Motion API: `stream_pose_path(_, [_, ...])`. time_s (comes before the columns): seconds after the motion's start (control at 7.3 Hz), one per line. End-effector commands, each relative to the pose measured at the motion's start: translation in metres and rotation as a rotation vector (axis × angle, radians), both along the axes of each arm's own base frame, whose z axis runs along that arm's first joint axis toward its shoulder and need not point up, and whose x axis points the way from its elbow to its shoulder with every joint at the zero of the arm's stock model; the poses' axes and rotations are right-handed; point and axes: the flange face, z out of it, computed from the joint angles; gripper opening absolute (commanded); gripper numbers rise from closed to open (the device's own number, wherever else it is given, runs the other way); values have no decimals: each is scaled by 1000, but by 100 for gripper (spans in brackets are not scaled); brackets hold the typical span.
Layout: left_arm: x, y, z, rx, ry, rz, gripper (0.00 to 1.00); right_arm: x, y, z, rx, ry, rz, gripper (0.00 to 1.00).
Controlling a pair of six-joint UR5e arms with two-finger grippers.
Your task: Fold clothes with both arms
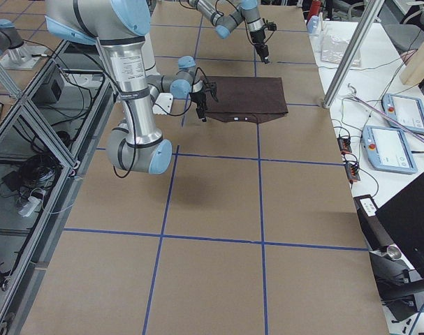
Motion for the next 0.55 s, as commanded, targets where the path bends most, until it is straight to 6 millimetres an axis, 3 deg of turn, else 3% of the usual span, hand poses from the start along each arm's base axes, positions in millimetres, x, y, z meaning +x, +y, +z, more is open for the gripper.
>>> stream_pose_path(0.0, [-3, 3, 0, 2, 5, 3, 56, -2, -3, -22, -186, -191, 210, 77])
stream_pose_path(0.14, [0, 6, 2, -18, 14, 42, 58, -20, 9, -15, -249, -210, 244, 72])
stream_pose_path(0.27, [3, 10, 6, -66, 25, 93, 60, -23, 14, -20, -256, -224, 235, 72])
stream_pose_path(0.41, [10, 7, 26, -98, 1, 120, 67, -29, 23, -18, -258, -214, 219, 72])
